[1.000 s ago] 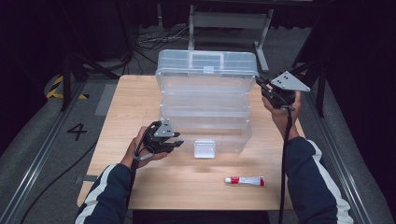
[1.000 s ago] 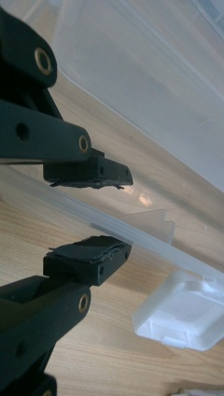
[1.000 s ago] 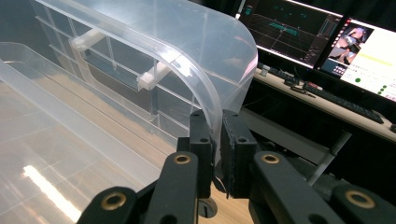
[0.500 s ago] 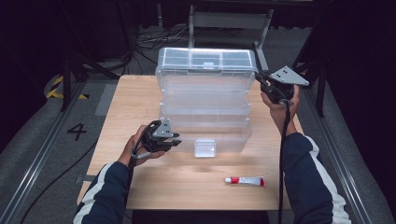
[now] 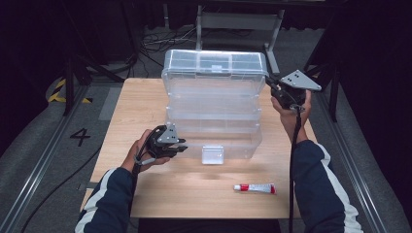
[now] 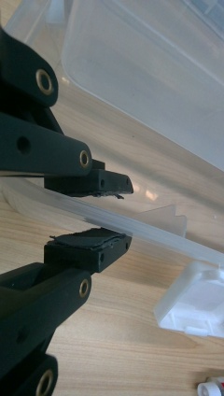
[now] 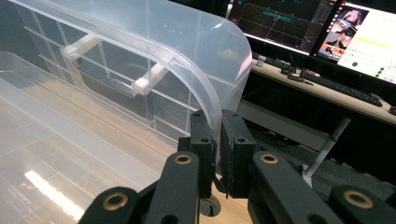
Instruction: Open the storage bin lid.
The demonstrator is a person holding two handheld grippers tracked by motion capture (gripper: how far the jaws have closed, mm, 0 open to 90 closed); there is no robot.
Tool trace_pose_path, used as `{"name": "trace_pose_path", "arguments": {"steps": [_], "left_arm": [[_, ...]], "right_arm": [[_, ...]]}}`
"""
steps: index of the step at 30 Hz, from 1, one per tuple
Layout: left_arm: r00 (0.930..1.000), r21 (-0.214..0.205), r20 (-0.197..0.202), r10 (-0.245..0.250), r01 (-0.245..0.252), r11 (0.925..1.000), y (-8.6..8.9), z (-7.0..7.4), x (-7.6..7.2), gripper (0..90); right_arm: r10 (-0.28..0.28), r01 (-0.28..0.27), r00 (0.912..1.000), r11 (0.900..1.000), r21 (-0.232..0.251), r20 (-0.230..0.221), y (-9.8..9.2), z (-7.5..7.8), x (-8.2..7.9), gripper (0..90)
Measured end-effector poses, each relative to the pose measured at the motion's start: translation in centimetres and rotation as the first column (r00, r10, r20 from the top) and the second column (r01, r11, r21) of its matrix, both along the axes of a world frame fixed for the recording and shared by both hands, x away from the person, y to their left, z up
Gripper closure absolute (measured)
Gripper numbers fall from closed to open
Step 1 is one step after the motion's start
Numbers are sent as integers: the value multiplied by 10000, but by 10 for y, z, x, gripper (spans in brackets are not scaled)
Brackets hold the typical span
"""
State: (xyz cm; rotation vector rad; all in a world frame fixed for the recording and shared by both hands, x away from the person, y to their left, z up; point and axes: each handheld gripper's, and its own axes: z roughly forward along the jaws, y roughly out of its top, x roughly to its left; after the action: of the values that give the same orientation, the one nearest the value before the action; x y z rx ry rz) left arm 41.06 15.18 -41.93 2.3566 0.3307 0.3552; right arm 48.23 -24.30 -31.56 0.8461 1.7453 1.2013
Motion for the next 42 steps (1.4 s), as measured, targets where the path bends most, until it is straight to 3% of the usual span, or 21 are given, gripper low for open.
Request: {"name": "trace_pose_path", "arguments": {"steps": [5,10,19,28,42], "left_arm": [[10000,114,-12,67,-67,9999,4,2,-3,710],[10000,96,35,63,-63,9999,4,1,-3,705],[10000,30,85,22,-22,10000,5,1,-3,704],[9999,-61,97,-92,93,9999,6,0,-2,706],[9999,-121,118,-65,66,9999,6,-1,-2,704]], "right_arm": [[-141,141,9999,9999,-25,-1,1,0,-14,845],[-209,208,9995,9998,-22,-230,2,5,-8,846],[-139,171,9947,9994,304,-1015,-1,15,16,847],[-206,314,9844,9978,591,-1748,0,23,39,849],[-78,402,9596,9931,1098,-2814,-5,28,78,850]]}}
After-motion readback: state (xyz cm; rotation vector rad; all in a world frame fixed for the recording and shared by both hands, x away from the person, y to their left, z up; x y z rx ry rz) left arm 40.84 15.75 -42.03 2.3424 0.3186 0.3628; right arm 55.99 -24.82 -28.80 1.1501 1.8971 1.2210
